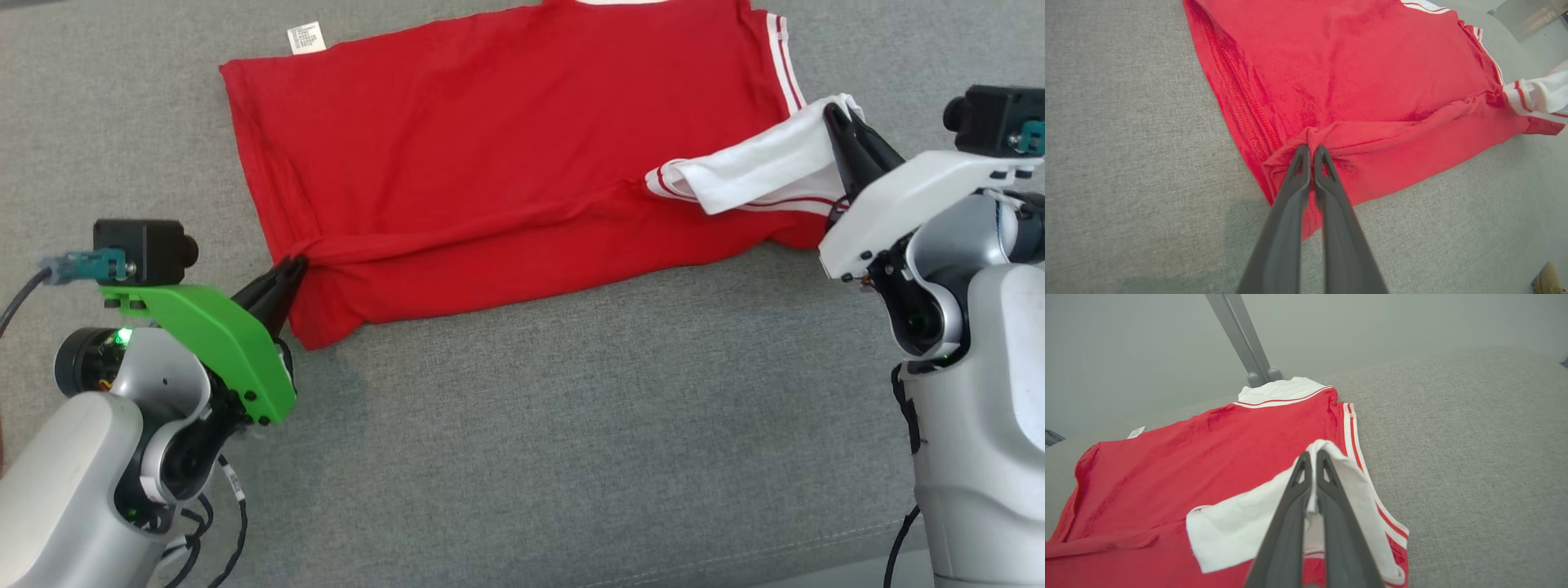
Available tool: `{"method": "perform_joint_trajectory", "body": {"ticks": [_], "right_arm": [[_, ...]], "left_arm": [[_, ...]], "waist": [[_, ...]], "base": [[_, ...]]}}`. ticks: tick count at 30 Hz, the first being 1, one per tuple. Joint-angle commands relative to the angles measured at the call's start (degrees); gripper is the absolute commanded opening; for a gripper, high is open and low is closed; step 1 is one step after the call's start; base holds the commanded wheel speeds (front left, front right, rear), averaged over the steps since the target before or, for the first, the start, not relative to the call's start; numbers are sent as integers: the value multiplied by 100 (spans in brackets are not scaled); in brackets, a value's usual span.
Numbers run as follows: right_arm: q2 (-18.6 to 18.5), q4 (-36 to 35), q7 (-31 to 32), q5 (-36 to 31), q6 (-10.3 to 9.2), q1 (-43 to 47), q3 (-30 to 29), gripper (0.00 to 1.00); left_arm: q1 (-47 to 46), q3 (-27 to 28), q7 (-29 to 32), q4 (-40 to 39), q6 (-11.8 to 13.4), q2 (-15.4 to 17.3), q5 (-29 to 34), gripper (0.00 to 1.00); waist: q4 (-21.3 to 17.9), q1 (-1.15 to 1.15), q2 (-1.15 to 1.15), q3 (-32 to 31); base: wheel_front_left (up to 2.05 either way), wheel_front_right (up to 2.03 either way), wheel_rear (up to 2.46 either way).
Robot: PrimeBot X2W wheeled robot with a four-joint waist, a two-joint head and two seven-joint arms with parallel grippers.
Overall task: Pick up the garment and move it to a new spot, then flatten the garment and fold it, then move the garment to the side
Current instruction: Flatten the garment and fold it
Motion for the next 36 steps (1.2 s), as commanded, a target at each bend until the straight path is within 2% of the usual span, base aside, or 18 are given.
{"method": "perform_joint_trajectory", "body": {"ticks": [1,9,10,11,12,13,18,23,30,36], "right_arm": [[-45,119,6,-69,-3,-128,56,0],[-138,916,-414,-385,-3,-768,276,0],[-131,981,-468,-403,-3,-815,302,0],[-135,1049,-554,-424,-3,-871,369,0],[-151,1103,-620,-432,-3,-898,411,56],[-165,1183,-688,-434,-3,-913,430,100],[-228,1295,-911,-466,-3,-735,539,100],[-424,960,-918,-402,-5,-223,545,100],[-952,573,-270,-676,-5,522,368,100],[-996,588,220,-793,-5,488,273,100]], "left_arm": [[-167,-9,33,119,-48,-52,26,0],[-722,-117,32,764,-232,-181,160,0],[-747,-127,28,827,-242,-195,169,8],[-759,-148,17,882,-264,-223,169,36],[-758,-175,27,923,-300,-241,155,85],[-757,-181,3,964,-329,-248,156,100],[-505,-147,-327,929,-426,-250,199,100],[245,-16,-718,414,-301,-213,23,100],[956,-59,-901,4,-113,-280,-84,100],[745,-10,-907,158,-112,-286,-53,100]], "waist": [[59,0,0,148],[109,0,0,285],[115,0,0,284],[120,0,0,277],[122,0,0,268],[125,0,0,252],[121,0,0,70],[84,0,0,-179],[128,0,0,-101],[147,0,0,49]], "base": [[0,0,0],[0,0,0],[0,0,0],[0,0,0],[0,0,0],[0,0,0],[0,0,0],[0,0,0],[0,0,0],[0,0,0]]}}
